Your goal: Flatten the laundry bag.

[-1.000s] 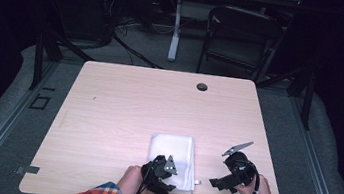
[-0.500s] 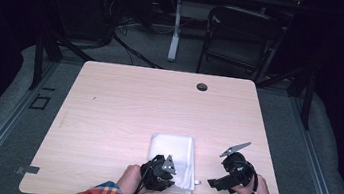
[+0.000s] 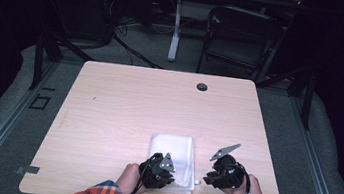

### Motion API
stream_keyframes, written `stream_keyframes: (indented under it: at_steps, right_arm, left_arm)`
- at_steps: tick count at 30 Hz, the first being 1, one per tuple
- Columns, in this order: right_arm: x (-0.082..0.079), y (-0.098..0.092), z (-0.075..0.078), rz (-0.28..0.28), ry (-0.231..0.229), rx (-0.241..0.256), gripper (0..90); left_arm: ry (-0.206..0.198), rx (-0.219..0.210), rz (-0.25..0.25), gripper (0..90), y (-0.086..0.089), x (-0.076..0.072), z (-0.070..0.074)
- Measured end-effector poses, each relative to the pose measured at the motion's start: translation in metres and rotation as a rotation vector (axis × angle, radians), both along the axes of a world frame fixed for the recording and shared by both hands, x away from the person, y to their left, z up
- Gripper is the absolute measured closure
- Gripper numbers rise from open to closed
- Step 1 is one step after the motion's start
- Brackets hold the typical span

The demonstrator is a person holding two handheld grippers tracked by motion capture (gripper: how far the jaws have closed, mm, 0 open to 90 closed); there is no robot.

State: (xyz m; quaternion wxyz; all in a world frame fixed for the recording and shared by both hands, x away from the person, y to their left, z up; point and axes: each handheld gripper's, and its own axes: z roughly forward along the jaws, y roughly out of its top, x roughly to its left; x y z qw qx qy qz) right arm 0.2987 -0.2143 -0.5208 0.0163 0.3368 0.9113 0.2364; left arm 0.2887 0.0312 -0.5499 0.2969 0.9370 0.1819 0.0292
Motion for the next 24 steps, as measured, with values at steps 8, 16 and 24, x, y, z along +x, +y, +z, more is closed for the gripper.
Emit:
stream_keyframes:
  at_steps: [8,16,24]
  right_arm:
    - [0.001,0.022,-0.005,0.052,-0.007,-0.014,90.0]
    - [0.005,0.041,-0.014,0.087,0.015,-0.044,90.0]
    - [0.01,0.052,-0.021,0.076,0.011,-0.028,90.0]
  left_arm:
    - [-0.01,-0.01,0.003,84.1,0.001,0.0,0.003]
    - [-0.023,-0.019,0.003,84.1,0.003,-0.001,0.007]
    - [-0.037,-0.032,0.014,84.2,0.005,-0.001,0.01]
